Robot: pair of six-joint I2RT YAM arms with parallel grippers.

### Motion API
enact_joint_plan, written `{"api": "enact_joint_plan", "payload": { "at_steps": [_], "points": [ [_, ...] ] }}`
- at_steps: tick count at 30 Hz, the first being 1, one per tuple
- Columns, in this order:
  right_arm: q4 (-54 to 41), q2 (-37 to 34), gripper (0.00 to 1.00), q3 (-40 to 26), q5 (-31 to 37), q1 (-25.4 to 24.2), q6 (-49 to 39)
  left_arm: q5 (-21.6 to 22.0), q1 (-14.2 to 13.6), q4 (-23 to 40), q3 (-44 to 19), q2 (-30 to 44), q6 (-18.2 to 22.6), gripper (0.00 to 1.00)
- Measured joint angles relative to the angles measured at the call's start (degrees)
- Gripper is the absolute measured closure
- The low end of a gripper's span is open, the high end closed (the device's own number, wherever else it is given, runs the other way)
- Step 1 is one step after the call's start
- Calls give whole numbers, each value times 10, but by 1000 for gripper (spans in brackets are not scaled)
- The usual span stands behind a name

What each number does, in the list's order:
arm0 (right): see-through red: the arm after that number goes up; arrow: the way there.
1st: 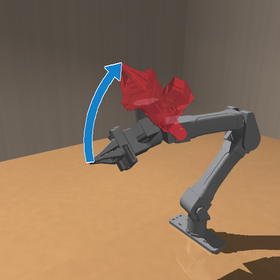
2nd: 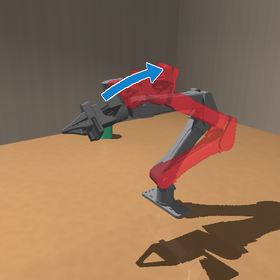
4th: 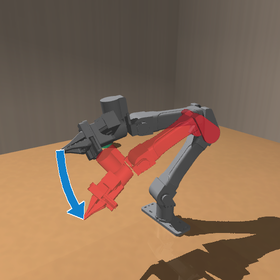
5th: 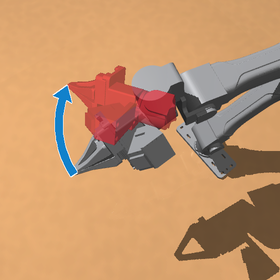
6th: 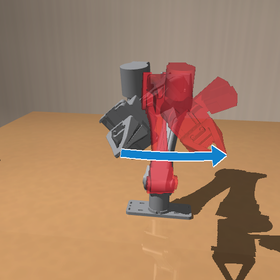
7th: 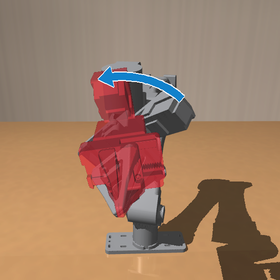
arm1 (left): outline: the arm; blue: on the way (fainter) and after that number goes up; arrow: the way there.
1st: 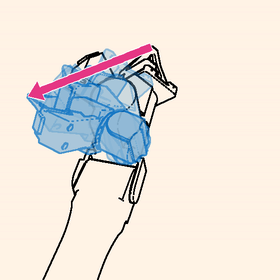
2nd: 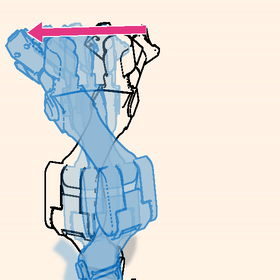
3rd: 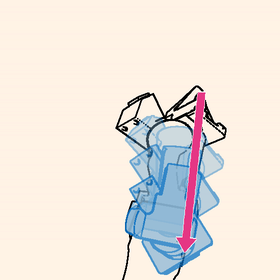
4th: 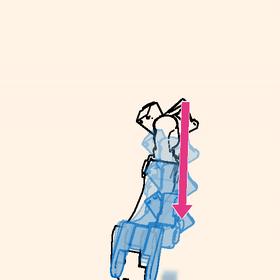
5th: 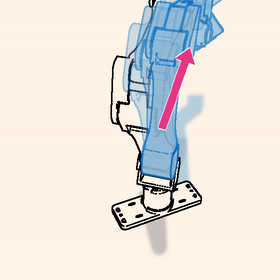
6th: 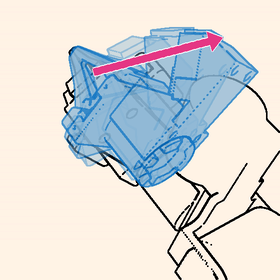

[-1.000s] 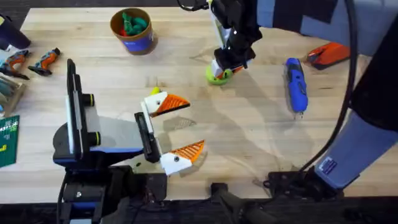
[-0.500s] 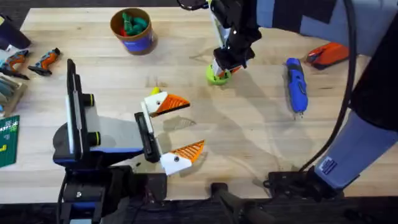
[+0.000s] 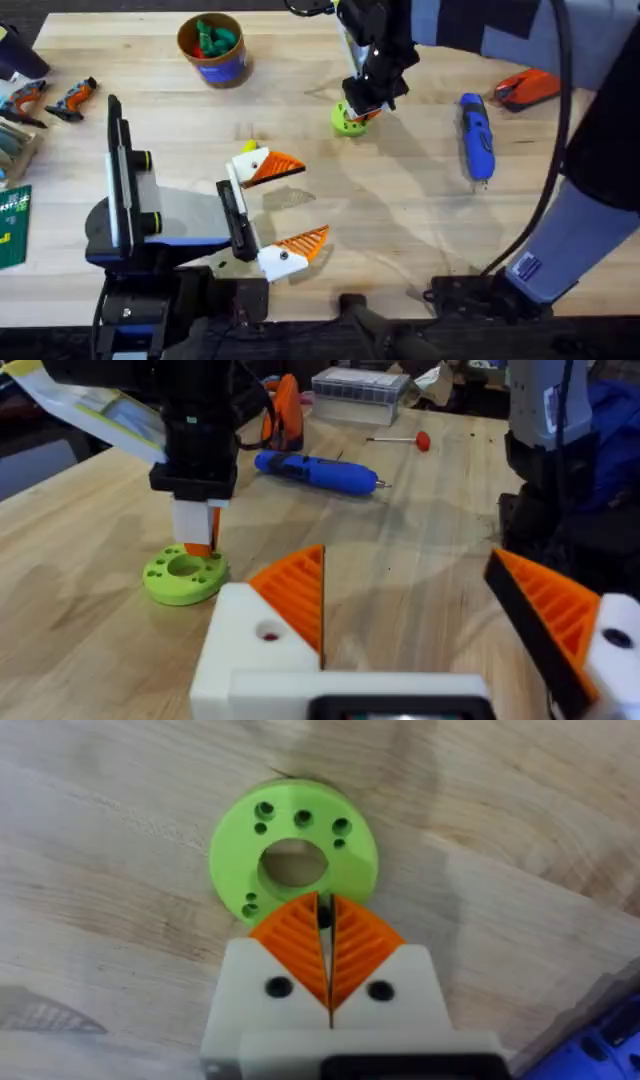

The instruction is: Pick up the gripper from the table and insert it into the empty holder that is missing its gripper. Then pick up a screw, insert it into the mounting hole, and use the screwdriver to tighten it. Finally, clean up the table by picking up the vegetable and placing it into the bucket.

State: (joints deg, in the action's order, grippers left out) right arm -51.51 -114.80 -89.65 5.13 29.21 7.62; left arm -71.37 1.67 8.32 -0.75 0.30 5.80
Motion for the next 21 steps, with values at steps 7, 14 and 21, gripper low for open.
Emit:
{"api": "enact_joint_plan", "payload": {
  "at_steps": [7,14,21],
  "points": [
    [0,0,994,0,0,0,0,0,0,0,0,0,0,15],
    [-18,0,995,-10,0,0,0,0,0,0,0,0,0,15],
    [-117,11,995,-107,0,0,0,0,0,0,0,0,0,15]
  ]
}}
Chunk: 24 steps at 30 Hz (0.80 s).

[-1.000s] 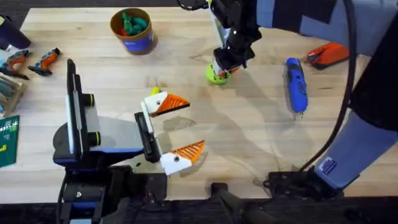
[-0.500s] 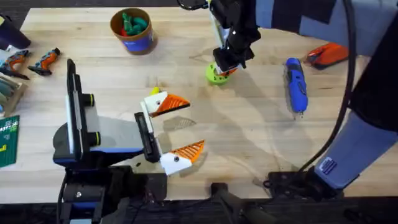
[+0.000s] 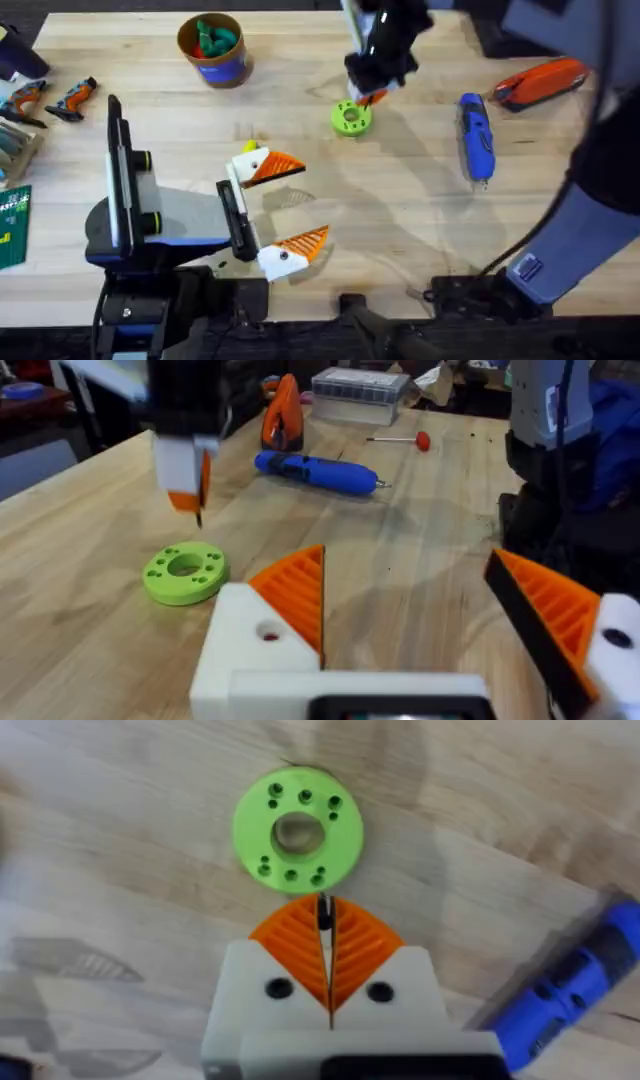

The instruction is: Pick up the gripper from the table and insert it into the empty holder that is missing its gripper. Then pick up a screw, insert it into the mounting hole, and use the screwdriver to tighten it. Finally, clean up the table by picking up the vegetable and placing it into the bucket.

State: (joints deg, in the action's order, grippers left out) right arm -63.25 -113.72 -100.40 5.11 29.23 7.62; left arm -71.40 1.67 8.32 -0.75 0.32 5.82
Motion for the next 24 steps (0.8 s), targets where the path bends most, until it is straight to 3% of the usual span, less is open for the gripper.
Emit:
{"api": "enact_joint_plan", "payload": {
  "at_steps": [10,24],
  "points": [
    [-132,55,995,-178,0,39,-30,0,0,0,0,0,0,15],
    [-132,109,995,-207,0,208,-120,0,0,0,0,0,0,15]
  ]
}}
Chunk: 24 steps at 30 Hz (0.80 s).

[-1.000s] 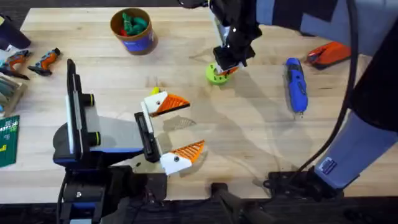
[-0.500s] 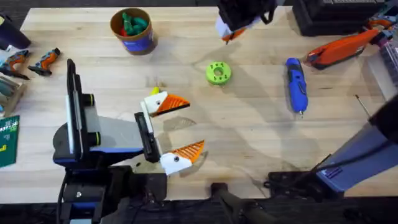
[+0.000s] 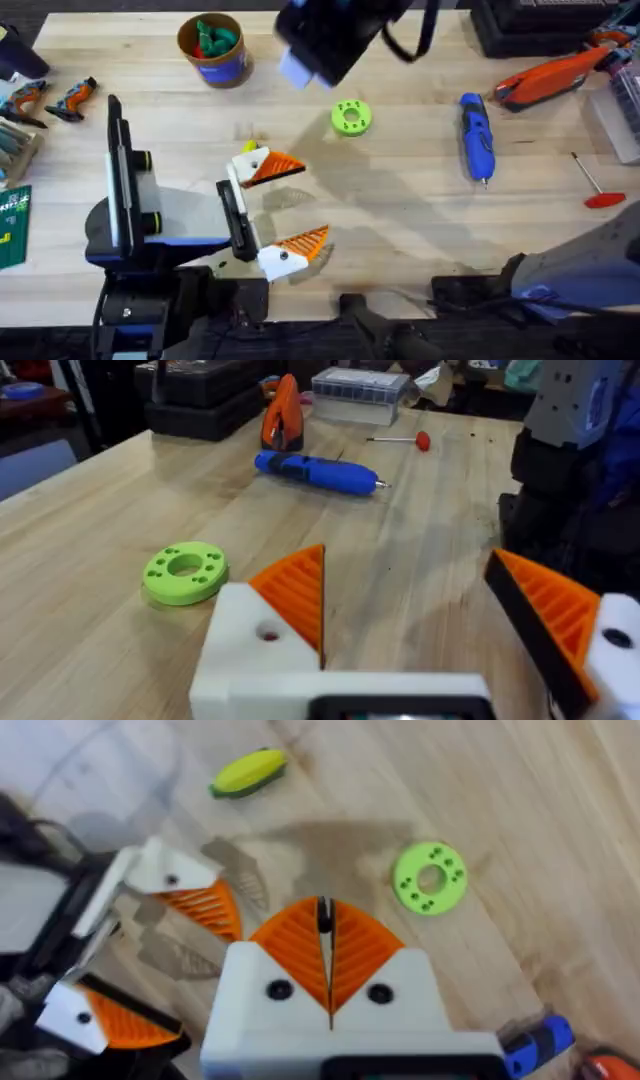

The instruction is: Pick up the gripper from the table and insert it into the empty holder that is missing its gripper. Then pick up a screw, insert it into the mounting hole, and use the screwdriver to tighten it. Finally, clean up the table by picking up the vegetable and placing it into the bucket.

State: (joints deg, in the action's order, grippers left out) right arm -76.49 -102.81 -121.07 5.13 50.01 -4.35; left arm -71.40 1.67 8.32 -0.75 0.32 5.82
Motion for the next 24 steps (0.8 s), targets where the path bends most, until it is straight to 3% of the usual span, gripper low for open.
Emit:
{"api": "enact_joint_plan", "payload": {
  "at_steps": [7,24],
  "points": [
    [-1,0,995,0,0,67,-30,0,0,0,0,0,0,15],
    [-17,0,995,0,0,134,-62,0,0,0,0,0,0,15]
  ]
}}
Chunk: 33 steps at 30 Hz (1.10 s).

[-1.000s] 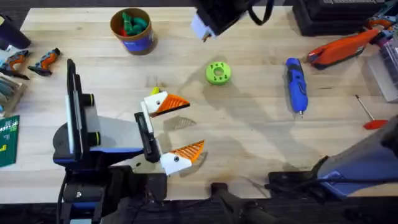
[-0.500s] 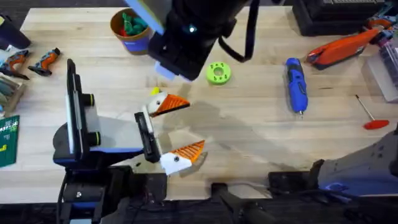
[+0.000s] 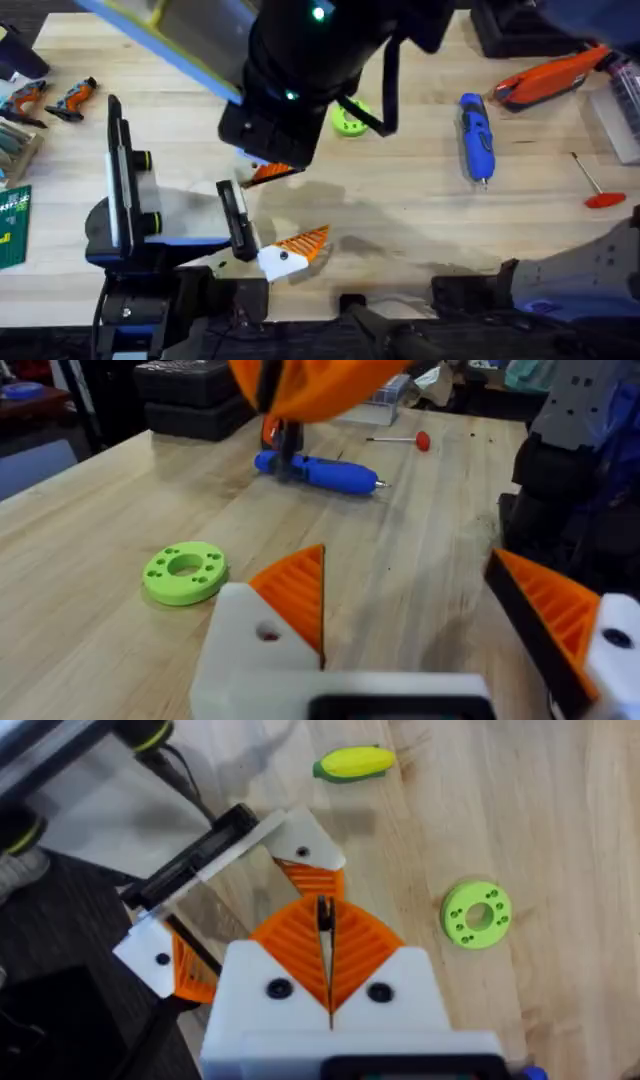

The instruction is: Pick up the gripper from the table and insert it into the empty holder that is missing its gripper. Then pick up a screw, insert it into the mounting hole, and use the screwdriver to tighten it. Finally, clean up the table by picking up the vegetable and placing it into the bucket.

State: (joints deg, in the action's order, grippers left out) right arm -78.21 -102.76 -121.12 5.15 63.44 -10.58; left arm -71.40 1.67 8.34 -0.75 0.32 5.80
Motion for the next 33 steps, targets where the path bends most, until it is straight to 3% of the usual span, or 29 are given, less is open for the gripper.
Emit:
{"api": "enact_joint_plan", "payload": {
  "at_steps": [33],
  "points": [
    [0,-40,995,0,-26,10,-83,0,0,0,0,0,0,15]
  ]
}}
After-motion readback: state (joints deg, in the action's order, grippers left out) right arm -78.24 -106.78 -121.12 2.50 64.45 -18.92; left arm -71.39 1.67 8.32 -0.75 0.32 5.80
